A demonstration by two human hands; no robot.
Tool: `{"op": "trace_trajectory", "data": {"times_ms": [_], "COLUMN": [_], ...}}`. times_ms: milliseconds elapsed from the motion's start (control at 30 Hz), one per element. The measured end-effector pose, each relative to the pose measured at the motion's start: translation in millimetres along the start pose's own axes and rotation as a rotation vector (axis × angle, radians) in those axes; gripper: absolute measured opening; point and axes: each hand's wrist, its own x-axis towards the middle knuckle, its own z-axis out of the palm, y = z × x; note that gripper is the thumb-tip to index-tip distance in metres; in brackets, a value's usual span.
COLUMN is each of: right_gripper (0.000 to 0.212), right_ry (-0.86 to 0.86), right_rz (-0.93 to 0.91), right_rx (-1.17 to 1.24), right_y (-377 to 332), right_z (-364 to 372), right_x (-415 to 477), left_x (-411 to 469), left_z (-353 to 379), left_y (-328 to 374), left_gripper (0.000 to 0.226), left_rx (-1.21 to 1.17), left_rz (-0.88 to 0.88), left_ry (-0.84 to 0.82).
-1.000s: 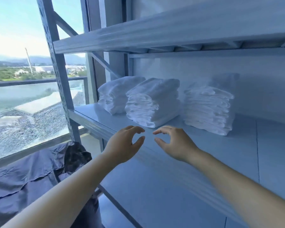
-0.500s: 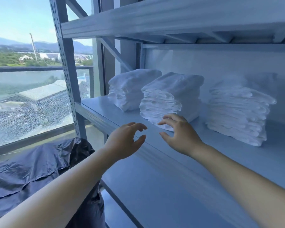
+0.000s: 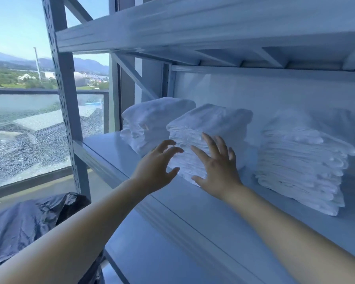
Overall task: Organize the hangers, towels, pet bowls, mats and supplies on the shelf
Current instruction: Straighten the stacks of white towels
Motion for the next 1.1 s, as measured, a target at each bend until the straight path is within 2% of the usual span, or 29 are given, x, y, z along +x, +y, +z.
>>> {"op": "trace_trajectory", "data": {"times_ms": [67, 167, 267, 567, 967, 1100], "right_gripper": [0.077, 0.081, 0.081, 0.080, 0.083, 0.077], "right_ry": [-0.011, 0.061, 0.115, 0.131, 0.082, 0.048], "right_rz": [-0.004, -0.030, -0.027, 0.024, 0.165, 0.195], "right_rx": [-0.009, -0.048, -0.076, -0.122, -0.164, -0.163], "right_y": [4, 10, 18, 39, 69, 63], "right_z": [7, 17, 22, 37, 52, 50], "right_x": [5, 12, 18, 44, 75, 76], "left_x": [9, 23, 40, 85, 139, 142], "left_z": [8, 17, 28, 72, 100, 93], "left_y": [-4, -12, -19, -37, -52, -63], "left_gripper": [0.059, 0.079, 0.089, 0.088, 0.095, 0.087], "left_rx": [0.026, 0.053, 0.053, -0.031, -0.086, -0.095], "left_rz": [0.020, 0.043, 0.104, 0.170, 0.298, 0.337], "left_ry": [-0.002, -0.027, -0.058, -0.006, -0.224, -0.263]}}
